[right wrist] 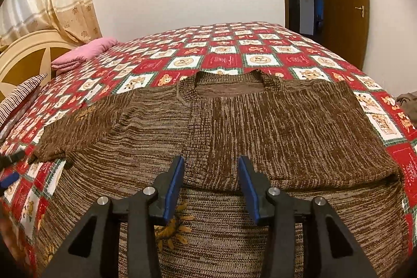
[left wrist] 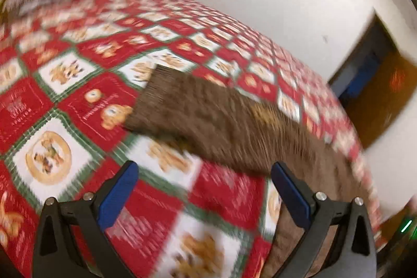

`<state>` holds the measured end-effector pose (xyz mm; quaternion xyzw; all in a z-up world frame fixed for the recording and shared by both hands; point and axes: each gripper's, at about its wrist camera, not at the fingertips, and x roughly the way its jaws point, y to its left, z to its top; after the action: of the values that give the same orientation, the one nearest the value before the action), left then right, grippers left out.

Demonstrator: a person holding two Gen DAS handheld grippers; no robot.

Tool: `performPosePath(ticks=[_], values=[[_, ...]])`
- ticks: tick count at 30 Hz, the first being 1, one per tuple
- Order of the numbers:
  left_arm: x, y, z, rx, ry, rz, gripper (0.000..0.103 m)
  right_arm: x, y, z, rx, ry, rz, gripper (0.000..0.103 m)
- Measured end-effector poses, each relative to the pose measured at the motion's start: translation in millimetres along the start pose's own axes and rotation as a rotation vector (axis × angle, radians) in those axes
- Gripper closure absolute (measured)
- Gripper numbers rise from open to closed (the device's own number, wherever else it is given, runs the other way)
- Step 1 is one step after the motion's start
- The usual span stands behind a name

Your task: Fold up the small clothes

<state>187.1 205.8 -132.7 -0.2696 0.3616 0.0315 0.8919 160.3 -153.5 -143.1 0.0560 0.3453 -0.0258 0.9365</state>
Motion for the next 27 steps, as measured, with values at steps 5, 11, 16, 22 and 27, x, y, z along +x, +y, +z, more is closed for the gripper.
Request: performPosePath(ticks=[5, 11, 16, 22, 27], values=[[14, 27, 17, -0.231, 0.057, -0.132, 0.019, 6, -3, 0, 0.014, 0.029, 0.001, 0.058], [53, 23, 21, -0.358, 0.079, -0.160, 0.019, 7, -5, -1, 0.021, 0.033, 0.002, 0.058], [65, 33, 30, -0.457, 0.026, -0.142, 0.025, 9, -4, -1, 0.016, 0.039, -0.002, 0.058], [86, 35, 31, -0.371, 0.053, -0.072, 0.094, 10, -5, -1, 0.018, 0.043, 0.000, 0.058], [83, 1, 40, -0.207, 0.026, 0.002, 0.095, 9, -7, -2, 0.030, 0.038, 0.010, 0.058]])
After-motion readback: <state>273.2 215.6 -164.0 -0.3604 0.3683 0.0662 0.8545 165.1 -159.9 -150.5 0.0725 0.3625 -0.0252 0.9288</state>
